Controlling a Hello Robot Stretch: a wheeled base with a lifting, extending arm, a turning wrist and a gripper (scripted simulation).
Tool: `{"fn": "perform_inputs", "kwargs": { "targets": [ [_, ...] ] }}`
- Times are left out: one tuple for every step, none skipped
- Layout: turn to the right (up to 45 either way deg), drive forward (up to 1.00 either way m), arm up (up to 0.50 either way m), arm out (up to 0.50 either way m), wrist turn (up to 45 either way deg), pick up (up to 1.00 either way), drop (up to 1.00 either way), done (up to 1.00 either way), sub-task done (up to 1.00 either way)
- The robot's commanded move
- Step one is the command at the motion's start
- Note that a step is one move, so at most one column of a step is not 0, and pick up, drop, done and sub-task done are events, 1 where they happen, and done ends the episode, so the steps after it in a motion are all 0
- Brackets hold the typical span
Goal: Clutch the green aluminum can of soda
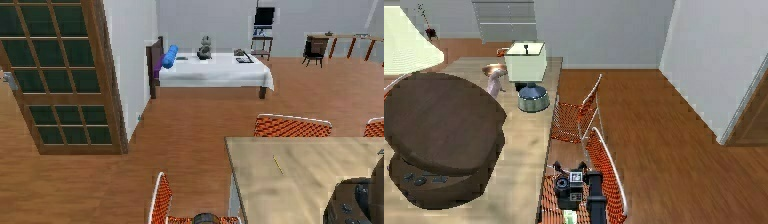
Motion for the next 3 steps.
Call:
{"fn": "perform_inputs", "kwargs": {
  "targets": [
    [0.0,0.0,-0.4,0.0,0.0,0.0,0.0,0.0,0.0],
    [0.0,0.0,0.0,0.0,0.0,1.0,0.0,0.0,0.0],
    [0.0,0.0,0.1,0.0,0.0,0.0,0.0,0.0,0.0]
  ]
}}
